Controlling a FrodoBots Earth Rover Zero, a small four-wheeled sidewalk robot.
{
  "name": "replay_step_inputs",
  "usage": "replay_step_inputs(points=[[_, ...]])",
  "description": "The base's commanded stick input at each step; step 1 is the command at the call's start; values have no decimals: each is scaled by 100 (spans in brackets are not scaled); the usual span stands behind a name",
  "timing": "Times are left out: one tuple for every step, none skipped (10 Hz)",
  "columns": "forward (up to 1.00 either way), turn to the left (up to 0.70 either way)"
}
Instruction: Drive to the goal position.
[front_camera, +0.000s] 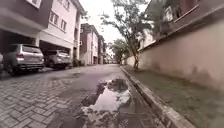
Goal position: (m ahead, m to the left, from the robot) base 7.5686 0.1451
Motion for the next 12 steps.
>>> replay_step_inputs(points=[[50, 0], [50, 0], [50, 0], [50, 0], [50, 0], [50, 0], [50, 0], [50, 0], [50, 0], [50, 0], [50, 0], [50, 0]])
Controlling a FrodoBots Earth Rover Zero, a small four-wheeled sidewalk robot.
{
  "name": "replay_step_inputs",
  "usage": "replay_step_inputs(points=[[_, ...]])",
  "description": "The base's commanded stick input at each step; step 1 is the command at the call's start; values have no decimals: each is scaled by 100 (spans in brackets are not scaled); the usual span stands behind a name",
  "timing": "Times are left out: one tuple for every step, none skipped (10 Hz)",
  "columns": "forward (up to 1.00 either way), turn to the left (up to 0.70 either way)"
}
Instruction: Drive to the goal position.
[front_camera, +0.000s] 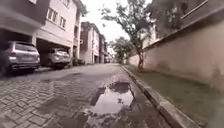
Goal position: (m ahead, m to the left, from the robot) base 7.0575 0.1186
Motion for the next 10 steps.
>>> replay_step_inputs(points=[[50, 0], [50, 0], [50, 0], [50, 0], [50, 0], [50, 0], [50, 0], [50, 0], [50, 0], [50, 0]])
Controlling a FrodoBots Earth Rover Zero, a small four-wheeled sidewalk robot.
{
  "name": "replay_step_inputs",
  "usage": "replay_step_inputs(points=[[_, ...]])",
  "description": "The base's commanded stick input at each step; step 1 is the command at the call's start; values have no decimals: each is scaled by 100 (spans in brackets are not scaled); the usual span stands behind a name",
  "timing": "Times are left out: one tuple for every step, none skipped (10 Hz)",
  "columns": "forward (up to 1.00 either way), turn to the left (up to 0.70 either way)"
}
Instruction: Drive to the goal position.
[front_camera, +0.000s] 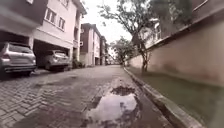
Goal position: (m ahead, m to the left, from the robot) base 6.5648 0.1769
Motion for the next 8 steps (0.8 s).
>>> replay_step_inputs(points=[[50, 0], [50, 0], [50, 0], [50, 0], [50, 0], [50, 0], [50, 0], [50, 0]])
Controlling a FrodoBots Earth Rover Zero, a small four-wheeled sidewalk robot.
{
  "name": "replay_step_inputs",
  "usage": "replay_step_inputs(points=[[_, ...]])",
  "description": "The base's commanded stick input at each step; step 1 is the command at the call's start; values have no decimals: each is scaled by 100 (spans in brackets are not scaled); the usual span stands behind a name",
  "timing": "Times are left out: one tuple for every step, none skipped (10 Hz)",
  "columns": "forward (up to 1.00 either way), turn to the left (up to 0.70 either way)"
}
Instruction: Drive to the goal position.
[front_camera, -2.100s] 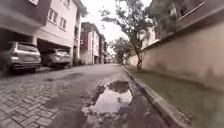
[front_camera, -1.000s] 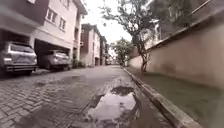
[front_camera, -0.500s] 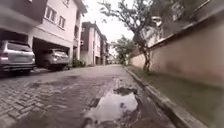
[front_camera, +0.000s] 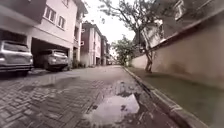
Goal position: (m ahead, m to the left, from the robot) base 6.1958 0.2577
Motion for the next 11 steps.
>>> replay_step_inputs(points=[[50, 0], [50, 0], [50, 0], [50, 0], [50, 0], [50, 0], [50, 0], [50, 0], [50, 0], [50, 0], [50, 0]])
